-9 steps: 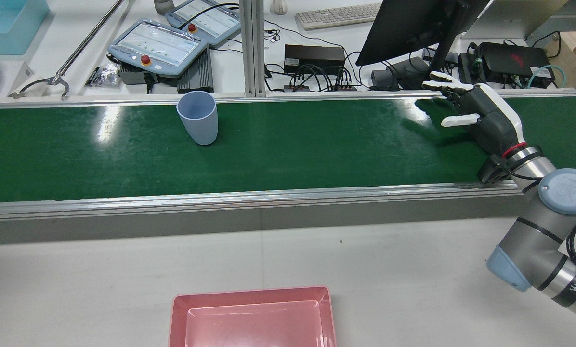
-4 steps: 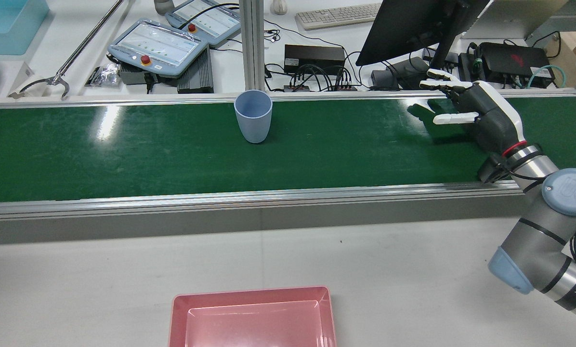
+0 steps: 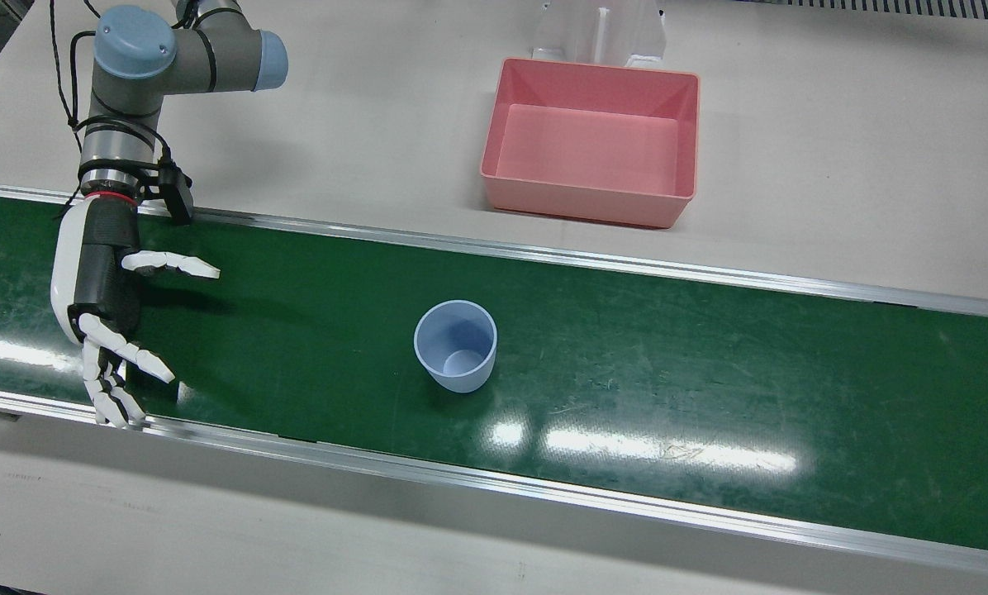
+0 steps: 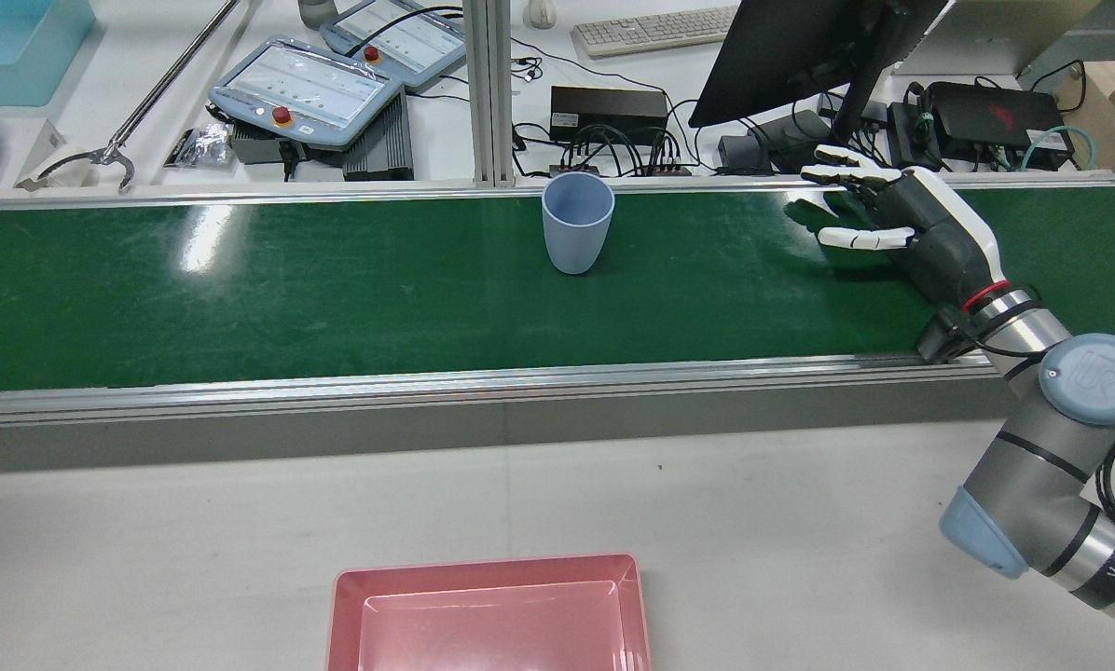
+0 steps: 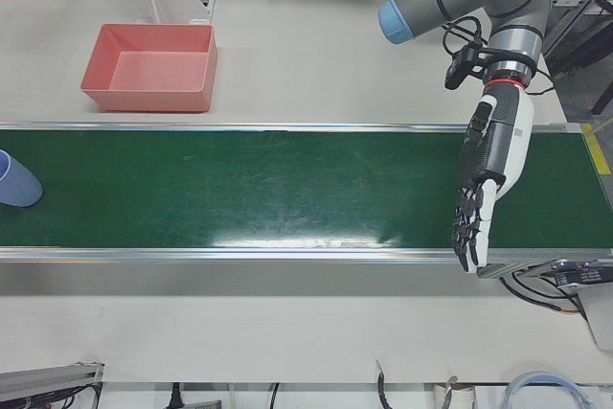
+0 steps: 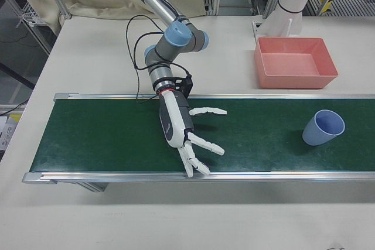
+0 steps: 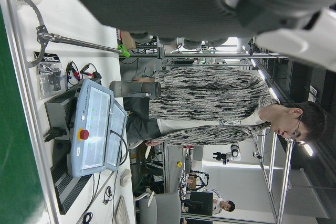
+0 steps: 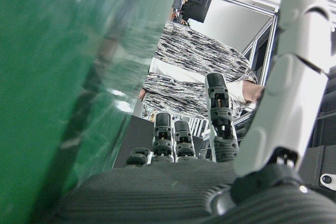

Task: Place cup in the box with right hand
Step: 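Open the right hand and wait as the cup rides into it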

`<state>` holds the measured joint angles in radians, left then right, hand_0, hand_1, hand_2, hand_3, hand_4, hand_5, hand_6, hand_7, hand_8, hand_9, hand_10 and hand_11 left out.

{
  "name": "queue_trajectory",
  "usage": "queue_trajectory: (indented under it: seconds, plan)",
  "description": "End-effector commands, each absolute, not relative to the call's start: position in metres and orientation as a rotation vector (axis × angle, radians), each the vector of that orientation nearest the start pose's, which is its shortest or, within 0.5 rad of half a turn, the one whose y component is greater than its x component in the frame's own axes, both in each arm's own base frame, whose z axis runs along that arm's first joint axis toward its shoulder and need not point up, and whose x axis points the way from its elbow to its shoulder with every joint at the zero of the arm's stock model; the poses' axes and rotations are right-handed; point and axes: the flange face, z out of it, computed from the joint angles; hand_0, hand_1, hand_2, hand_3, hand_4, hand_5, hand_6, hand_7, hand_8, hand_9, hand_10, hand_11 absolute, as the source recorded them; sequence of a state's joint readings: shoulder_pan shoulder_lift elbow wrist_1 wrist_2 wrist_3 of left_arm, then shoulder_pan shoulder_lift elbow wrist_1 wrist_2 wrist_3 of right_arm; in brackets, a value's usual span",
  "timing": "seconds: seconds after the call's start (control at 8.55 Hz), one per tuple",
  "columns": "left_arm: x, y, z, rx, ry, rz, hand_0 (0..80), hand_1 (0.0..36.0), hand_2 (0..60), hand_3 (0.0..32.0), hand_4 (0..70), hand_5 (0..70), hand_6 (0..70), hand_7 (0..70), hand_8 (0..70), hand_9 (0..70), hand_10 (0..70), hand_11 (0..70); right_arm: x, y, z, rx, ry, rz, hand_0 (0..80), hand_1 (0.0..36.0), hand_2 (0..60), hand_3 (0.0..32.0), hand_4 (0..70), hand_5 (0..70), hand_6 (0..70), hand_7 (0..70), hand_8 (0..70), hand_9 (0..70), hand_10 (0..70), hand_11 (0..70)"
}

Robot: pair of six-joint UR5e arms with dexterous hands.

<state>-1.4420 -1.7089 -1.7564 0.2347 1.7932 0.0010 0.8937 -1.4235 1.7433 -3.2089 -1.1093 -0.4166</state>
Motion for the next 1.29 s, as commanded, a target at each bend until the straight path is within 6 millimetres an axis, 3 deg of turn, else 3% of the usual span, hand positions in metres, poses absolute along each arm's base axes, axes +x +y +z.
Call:
queue_trajectory:
  seconds: [0.0, 0.12, 0.35, 0.47, 0.59, 0.7, 1.17]
  plan:
    - [-0.0415, -0.5458, 0.5494, -0.354, 2.118, -1.934, 0.0, 0.0, 0.0, 0.0, 0.0, 0.0, 0.0, 0.0, 0.0, 0.0, 0.0, 0.0, -0.2032, -0.5369, 0.5335, -0.14, 2.733, -2.109, 51.0, 12.1, 2.9, 0.0, 25.1, 5.4, 6.0, 21.0, 11.9, 21.3, 2.5, 5.0]
    - [-0.0424, -0.5457, 0.5494, -0.352, 2.119, -1.935, 0.0, 0.0, 0.0, 0.0, 0.0, 0.0, 0.0, 0.0, 0.0, 0.0, 0.0, 0.0, -0.2042, -0.5366, 0.5342, -0.139, 2.735, -2.112, 49.9, 13.7, 10.2, 0.0, 22.8, 5.3, 6.0, 21.0, 11.9, 21.3, 2.4, 4.9]
    - [-0.0415, -0.5458, 0.5494, -0.355, 2.118, -1.935, 0.0, 0.0, 0.0, 0.0, 0.0, 0.0, 0.0, 0.0, 0.0, 0.0, 0.0, 0.0, -0.2051, -0.5364, 0.5357, -0.139, 2.735, -2.117, 51.1, 13.6, 5.9, 0.0, 24.6, 5.5, 6.1, 21.4, 12.0, 21.4, 2.4, 5.0]
    - [-0.0424, -0.5457, 0.5494, -0.352, 2.119, -1.935, 0.0, 0.0, 0.0, 0.0, 0.0, 0.0, 0.0, 0.0, 0.0, 0.0, 0.0, 0.0, -0.2051, -0.5364, 0.5357, -0.139, 2.735, -2.117, 49.8, 16.4, 17.0, 0.0, 21.0, 5.6, 6.1, 21.4, 11.9, 21.4, 2.4, 5.0]
    - [-0.0415, -0.5458, 0.5494, -0.355, 2.118, -1.935, 0.0, 0.0, 0.0, 0.0, 0.0, 0.0, 0.0, 0.0, 0.0, 0.0, 0.0, 0.0, -0.2051, -0.5364, 0.5357, -0.139, 2.735, -2.117, 52.0, 13.1, 2.5, 0.0, 26.0, 5.7, 6.2, 21.6, 12.0, 21.6, 2.5, 5.1]
    - [-0.0415, -0.5458, 0.5494, -0.354, 2.118, -1.934, 0.0, 0.0, 0.0, 0.0, 0.0, 0.0, 0.0, 0.0, 0.0, 0.0, 0.0, 0.0, -0.2051, -0.5364, 0.5357, -0.139, 2.735, -2.117, 51.7, 14.1, 6.4, 0.0, 25.2, 5.7, 6.2, 21.7, 12.1, 21.6, 2.4, 4.9]
    - [-0.0424, -0.5457, 0.5494, -0.352, 2.119, -1.935, 0.0, 0.0, 0.0, 0.0, 0.0, 0.0, 0.0, 0.0, 0.0, 0.0, 0.0, 0.0, -0.207, -0.5363, 0.5356, -0.138, 2.736, -2.117, 52.2, 15.9, 9.6, 0.0, 25.4, 6.0, 6.5, 22.8, 12.7, 22.6, 2.5, 5.2]
